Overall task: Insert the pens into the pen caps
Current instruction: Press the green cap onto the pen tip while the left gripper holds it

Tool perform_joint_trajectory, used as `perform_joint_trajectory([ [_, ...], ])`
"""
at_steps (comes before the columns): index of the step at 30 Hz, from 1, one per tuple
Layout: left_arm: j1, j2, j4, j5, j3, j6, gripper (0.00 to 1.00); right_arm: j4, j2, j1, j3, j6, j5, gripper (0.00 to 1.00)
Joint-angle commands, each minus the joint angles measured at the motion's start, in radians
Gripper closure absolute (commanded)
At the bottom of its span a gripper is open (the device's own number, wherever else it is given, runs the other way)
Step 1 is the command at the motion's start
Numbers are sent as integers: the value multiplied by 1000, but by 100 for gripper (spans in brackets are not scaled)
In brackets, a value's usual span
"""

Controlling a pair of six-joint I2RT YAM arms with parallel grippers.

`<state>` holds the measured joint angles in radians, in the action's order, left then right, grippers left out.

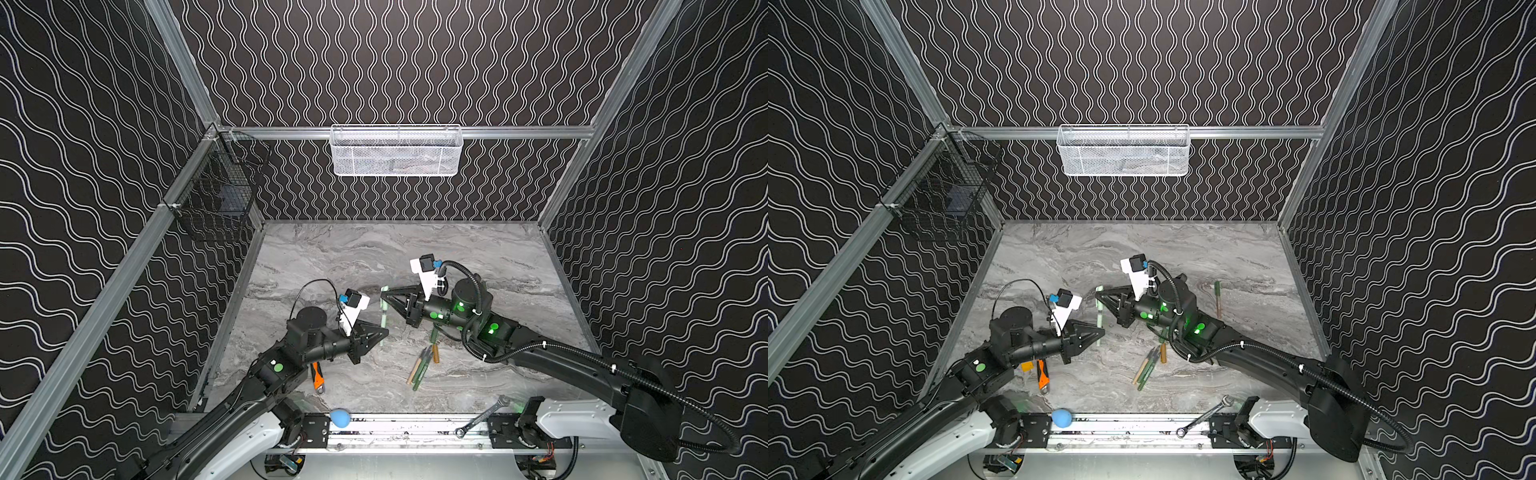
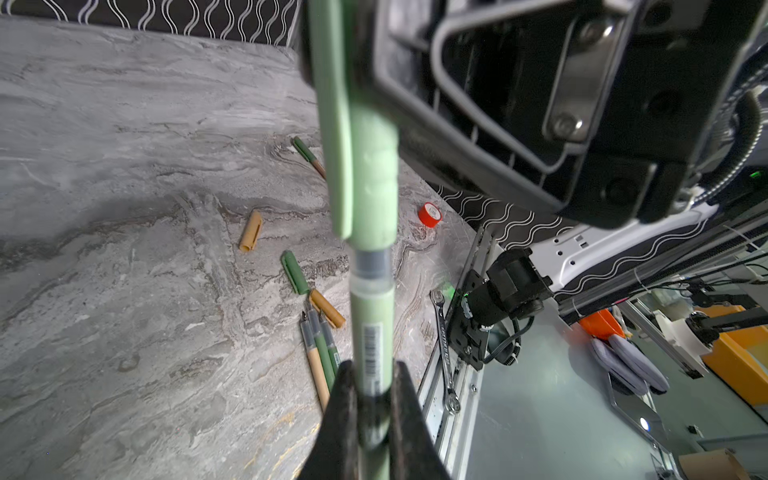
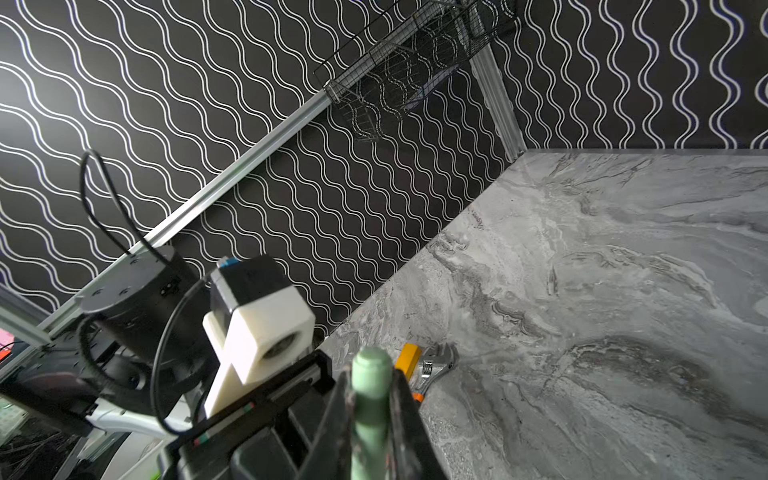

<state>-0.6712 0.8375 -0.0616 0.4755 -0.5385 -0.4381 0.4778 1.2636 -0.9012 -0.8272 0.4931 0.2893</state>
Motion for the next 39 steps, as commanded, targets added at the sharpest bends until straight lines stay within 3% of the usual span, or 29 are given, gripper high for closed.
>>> perform_joint_trajectory([
  [1,5,-21,111,-12,-8,20,100,-23,-3,2,21,8,-14,96],
  [22,6,-69,115,6,-111,103,100,74,5,-39,116,55,92,100],
  [28,7,-51,203,226,-204,106,100,115,14,-42,141,36,296,100],
  [33,7,-44,360,418,-227,78,100,252,27,-57,193,42,448,100],
  [36,6,-39,439,490,-230,59,100,267,26,-62,206,34,492,100],
  [39,7,-41,491,489,-218,40,100,232,15,-66,206,27,466,100],
])
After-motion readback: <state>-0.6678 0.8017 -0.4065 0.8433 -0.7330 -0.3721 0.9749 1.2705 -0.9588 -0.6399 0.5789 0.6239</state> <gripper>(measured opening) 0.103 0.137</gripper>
